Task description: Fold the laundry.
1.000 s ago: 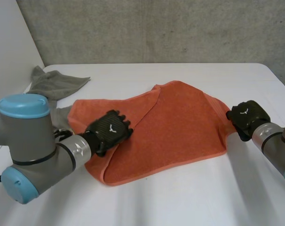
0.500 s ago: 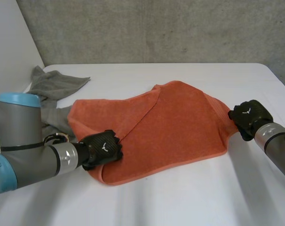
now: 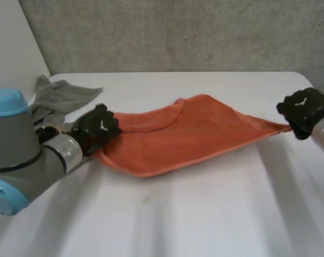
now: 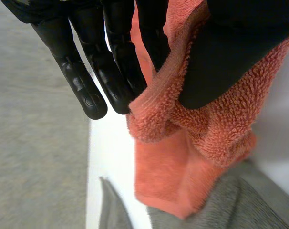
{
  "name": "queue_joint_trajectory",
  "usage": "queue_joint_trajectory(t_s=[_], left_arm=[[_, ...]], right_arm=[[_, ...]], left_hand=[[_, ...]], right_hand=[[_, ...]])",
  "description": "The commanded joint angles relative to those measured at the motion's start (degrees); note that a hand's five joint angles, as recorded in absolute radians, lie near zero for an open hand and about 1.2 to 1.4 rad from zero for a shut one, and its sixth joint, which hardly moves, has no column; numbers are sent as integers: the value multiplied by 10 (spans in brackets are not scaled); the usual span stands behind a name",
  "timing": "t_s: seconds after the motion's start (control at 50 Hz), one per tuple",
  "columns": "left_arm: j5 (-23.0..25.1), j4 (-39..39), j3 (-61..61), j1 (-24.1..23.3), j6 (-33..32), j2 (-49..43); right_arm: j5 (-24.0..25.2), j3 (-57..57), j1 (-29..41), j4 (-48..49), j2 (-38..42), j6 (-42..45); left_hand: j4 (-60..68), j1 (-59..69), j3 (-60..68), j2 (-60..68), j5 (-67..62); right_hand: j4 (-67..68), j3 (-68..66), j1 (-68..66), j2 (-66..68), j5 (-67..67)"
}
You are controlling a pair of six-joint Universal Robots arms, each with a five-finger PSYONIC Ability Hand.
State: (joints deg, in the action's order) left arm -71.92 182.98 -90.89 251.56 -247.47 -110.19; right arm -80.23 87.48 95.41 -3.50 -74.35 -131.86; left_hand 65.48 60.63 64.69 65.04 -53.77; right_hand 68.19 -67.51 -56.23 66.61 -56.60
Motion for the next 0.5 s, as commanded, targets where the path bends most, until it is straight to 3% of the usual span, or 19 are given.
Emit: queue_joint_trajectory(t_s=[0.02,0.22,0.5], left_arm=[[-35,11,-29,-7,139,96],[-35,-8,-60,-3,316,111],[-36,-14,-81,4,330,29]], right_arm=[[6,-56,-12,-124,-49,19],[-1,-79,-44,-237,-62,87],[3,-31,-52,-227,-55,100]], left_hand=[[71,120,79,76,-89],[66,115,74,71,-84],[68,117,76,72,-85]], right_hand=[[118,-125,-238,134,-134],[118,-125,-238,134,-134],[118,-125,-238,134,-134]])
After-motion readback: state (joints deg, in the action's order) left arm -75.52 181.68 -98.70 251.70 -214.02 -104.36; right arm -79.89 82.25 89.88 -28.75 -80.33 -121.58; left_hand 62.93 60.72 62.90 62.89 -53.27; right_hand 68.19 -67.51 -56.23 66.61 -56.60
